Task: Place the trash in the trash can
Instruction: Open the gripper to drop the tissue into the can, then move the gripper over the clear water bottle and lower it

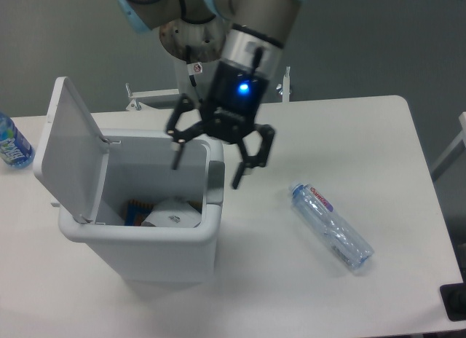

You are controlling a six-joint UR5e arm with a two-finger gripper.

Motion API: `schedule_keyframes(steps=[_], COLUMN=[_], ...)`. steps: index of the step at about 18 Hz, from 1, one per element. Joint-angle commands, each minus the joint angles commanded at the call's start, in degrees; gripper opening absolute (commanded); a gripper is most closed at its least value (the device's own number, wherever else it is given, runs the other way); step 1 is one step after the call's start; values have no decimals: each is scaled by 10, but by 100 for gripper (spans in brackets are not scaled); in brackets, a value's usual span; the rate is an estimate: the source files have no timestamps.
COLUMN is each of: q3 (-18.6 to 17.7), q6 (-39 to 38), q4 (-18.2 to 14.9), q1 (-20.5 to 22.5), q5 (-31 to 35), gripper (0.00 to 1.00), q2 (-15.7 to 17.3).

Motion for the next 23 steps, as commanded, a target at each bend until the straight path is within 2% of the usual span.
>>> schedule_keyframes(steps=[3,7,10,16,20,23], q3=[3,30,62,89,112,135], q6=[3,6,0,4,-3,-29], q4=[-1,-2,-14,-38,-93,-115], q1=[44,75,75,86,66,49], q5=[3,16,82,135,204,240], gripper=[100,100,100,100,100,100], q2=[-13,-60,-92,-159,-202,-233])
